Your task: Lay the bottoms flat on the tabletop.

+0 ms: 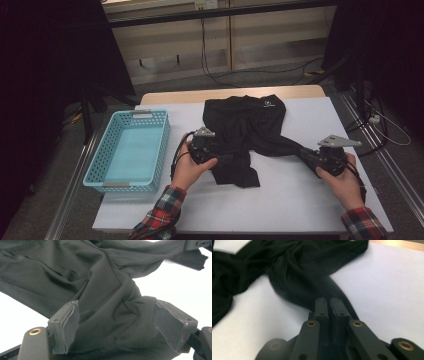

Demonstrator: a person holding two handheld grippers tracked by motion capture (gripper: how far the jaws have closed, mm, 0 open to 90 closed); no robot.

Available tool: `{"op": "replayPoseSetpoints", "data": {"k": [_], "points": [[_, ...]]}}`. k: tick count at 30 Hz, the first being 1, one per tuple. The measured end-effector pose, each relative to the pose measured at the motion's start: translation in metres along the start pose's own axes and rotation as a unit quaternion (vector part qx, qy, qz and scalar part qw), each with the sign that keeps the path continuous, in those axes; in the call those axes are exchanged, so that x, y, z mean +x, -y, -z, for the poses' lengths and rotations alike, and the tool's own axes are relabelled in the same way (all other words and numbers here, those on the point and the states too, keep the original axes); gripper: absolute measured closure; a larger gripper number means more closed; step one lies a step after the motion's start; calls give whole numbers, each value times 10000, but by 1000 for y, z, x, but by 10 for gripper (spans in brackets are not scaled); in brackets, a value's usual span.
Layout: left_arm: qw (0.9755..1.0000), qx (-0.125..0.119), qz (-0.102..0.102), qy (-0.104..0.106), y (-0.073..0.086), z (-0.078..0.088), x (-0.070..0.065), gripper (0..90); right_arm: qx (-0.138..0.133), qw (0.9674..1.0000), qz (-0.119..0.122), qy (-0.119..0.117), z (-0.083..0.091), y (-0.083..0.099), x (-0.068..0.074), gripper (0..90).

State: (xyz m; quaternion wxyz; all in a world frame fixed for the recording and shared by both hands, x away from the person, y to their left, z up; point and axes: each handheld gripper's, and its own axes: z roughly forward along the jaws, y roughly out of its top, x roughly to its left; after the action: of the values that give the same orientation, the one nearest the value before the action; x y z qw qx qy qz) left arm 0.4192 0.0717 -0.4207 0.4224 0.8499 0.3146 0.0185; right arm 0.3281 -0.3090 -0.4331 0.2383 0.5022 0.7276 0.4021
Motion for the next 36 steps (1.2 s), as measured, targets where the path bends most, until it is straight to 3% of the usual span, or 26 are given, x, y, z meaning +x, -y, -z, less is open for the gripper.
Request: {"op": "replayPoseSetpoints", "data": {"k": [3, 6, 8, 13, 17, 21, 25, 30, 32, 34, 36], "points": [[10000, 13, 0, 1, 0, 0, 0, 220, -2, 10000, -49, 51, 1, 1, -5, 867], [10000, 4, 18, -5, 0, -1, 0, 220, 199, 9995, 35, 244, -1, 4, -9, 897], [10000, -10, 23, -22, 1, -1, 0, 220, 281, 9993, 61, 244, -2, 6, -9, 888], [10000, -47, 15, -26, 0, 2, 0, 220, 269, 9990, 220, 284, 1, 6, 0, 773], [10000, -74, 19, -28, -1, 4, 1, 220, 236, 9991, 346, 74, 8, 7, 13, 668], [9999, -114, 7, -32, -2, 5, 0, 216, 357, 9968, 647, -318, 10, 10, 31, 707], [9999, -109, -16, -52, -2, 5, -1, 212, 624, 9941, 858, -207, -3, 13, 35, 703], [9999, -108, 1, -67, -1, 4, 0, 210, 773, 9941, 747, -152, -17, 18, 30, 695], [10000, -72, -18, -59, -1, 4, 0, 211, 759, 9943, 727, -154, -17, 19, 29, 751], [10000, -58, -25, -50, -1, 3, 0, 211, 743, 9948, 685, -152, -18, 19, 28, 893], [10000, -68, -24, -55, -1, 3, -2, 211, 774, 9939, 773, -123, -17, 18, 27, 900]]}}
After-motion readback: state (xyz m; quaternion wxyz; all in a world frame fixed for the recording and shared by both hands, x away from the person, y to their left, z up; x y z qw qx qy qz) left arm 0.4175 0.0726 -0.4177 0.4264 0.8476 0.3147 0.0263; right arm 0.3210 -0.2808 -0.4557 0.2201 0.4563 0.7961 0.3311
